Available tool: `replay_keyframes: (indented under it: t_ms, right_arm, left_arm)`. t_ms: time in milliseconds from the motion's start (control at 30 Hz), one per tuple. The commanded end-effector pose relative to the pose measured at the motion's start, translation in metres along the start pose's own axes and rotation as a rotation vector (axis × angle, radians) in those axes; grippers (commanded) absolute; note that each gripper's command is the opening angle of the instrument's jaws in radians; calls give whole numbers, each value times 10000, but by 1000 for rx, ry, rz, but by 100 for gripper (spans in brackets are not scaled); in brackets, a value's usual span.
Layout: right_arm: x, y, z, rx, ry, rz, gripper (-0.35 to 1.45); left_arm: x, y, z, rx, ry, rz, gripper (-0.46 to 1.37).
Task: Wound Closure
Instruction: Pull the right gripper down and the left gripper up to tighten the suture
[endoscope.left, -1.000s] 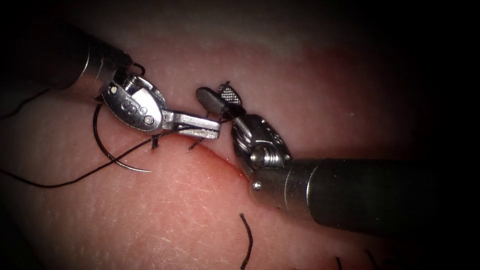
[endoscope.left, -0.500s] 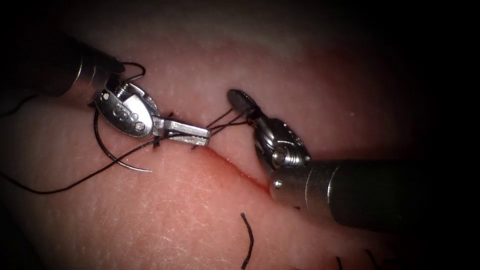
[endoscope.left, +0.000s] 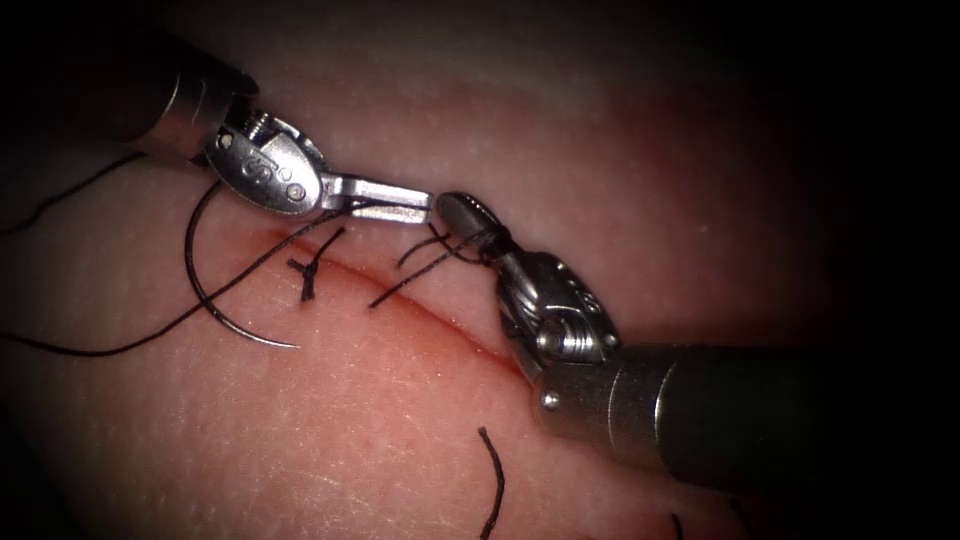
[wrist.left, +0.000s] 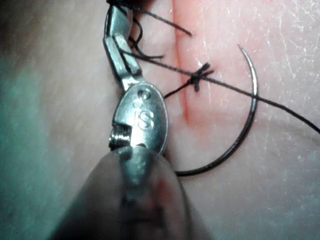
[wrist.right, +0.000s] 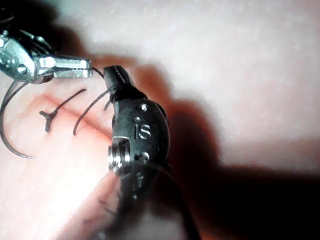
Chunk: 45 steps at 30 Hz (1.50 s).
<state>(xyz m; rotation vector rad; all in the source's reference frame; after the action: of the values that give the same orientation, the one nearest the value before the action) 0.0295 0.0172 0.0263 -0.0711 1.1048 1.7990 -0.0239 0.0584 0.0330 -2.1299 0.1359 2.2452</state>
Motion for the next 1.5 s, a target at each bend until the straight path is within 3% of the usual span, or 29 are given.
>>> replay_keyframes:
  t_ms: [33, 500, 800, 967, 1200, 1500]
  right_arm:
    - [0, -1, -5, -5, -1, -13, -35]
    - [-27, -19, -39, 26, -11, -115, -35]
    - [-34, -21, -50, 28, -31, -131, -35]
    - [-38, -25, -56, 32, -37, -131, -35]
    - [-42, -43, -67, 64, -45, -143, -35]
    - [-48, -70, -76, 96, -53, -133, -35]
  left_arm:
    - [-2, -2, -1, -9, 0, -11, -35]
    - [-36, -62, 20, 16, -30, -76, -35]
    - [-52, -127, 38, 47, -51, -53, -35]
    - [-61, -150, 50, 61, -59, -55, -35]
    - [-68, -160, 58, 72, -65, -51, -35]
    - [-70, -149, 55, 67, -71, -36, -35]
